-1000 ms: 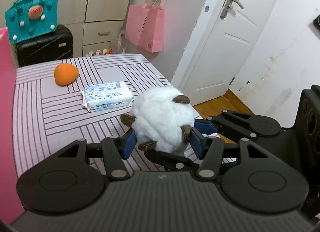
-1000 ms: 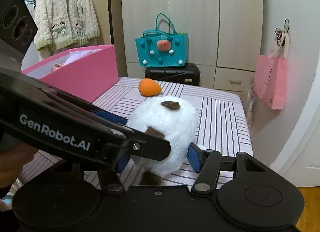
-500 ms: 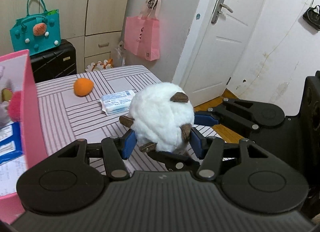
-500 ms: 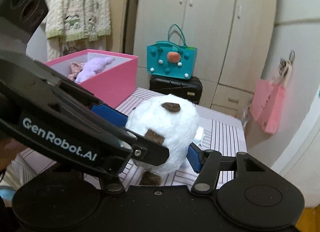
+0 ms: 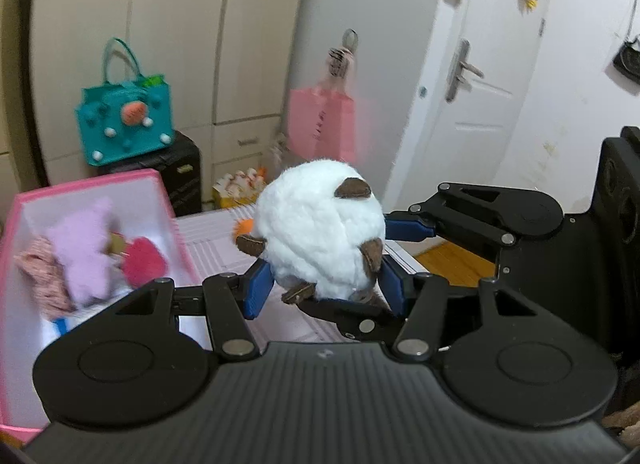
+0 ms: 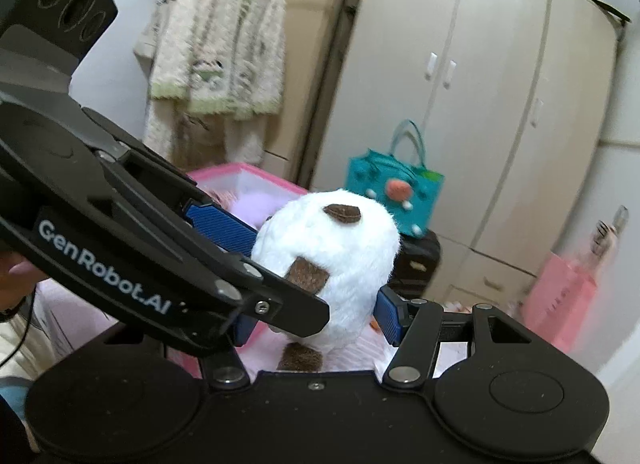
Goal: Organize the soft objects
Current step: 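Lift the panda with the left gripper and carry it over the box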
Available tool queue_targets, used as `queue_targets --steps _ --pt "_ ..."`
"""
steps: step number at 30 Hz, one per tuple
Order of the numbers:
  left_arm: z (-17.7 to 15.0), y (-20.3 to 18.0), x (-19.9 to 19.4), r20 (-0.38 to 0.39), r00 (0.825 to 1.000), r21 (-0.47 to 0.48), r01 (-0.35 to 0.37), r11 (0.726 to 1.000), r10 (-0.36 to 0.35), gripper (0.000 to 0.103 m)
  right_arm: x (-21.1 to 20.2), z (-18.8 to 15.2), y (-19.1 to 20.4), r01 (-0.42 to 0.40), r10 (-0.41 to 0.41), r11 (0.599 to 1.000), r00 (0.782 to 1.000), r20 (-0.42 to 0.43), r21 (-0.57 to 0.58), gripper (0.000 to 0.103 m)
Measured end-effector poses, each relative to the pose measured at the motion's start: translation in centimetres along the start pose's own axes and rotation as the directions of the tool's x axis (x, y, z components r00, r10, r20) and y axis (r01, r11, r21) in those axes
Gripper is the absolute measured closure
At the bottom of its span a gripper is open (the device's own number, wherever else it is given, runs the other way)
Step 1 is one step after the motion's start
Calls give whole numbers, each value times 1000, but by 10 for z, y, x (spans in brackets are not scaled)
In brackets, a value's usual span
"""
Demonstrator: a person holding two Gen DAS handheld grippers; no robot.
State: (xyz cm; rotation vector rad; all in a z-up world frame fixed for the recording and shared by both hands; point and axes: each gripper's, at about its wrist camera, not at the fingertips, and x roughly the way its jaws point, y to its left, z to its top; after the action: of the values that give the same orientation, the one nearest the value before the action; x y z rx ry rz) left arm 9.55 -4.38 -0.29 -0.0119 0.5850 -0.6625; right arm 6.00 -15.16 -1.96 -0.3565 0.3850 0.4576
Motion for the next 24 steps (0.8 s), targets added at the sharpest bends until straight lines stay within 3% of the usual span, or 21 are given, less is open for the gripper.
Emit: queue_targets --steps 6,11,15,20,24 --pt "10 33 -33 63 995 -33 -80 996 82 47 21 39 16 -104 106 994 993 44 -33 39" --pt "7 73 -58 112 985 -139 -111 984 127 47 50 63 33 -208 210 977 976 49 -49 39" --pt "4 97 -67 113 972 -180 -182 967 204 47 77 74 52 -268 272 960 961 48 -78 39" --pt "2 127 -60 46 962 -194 -256 947 269 47 115 72 65 -330 331 943 944 0 -45 39" --pt "0 157 -44 -66 964 -205 -267 941 259 47 144 64 69 -388 393 919 915 -90 69 39"
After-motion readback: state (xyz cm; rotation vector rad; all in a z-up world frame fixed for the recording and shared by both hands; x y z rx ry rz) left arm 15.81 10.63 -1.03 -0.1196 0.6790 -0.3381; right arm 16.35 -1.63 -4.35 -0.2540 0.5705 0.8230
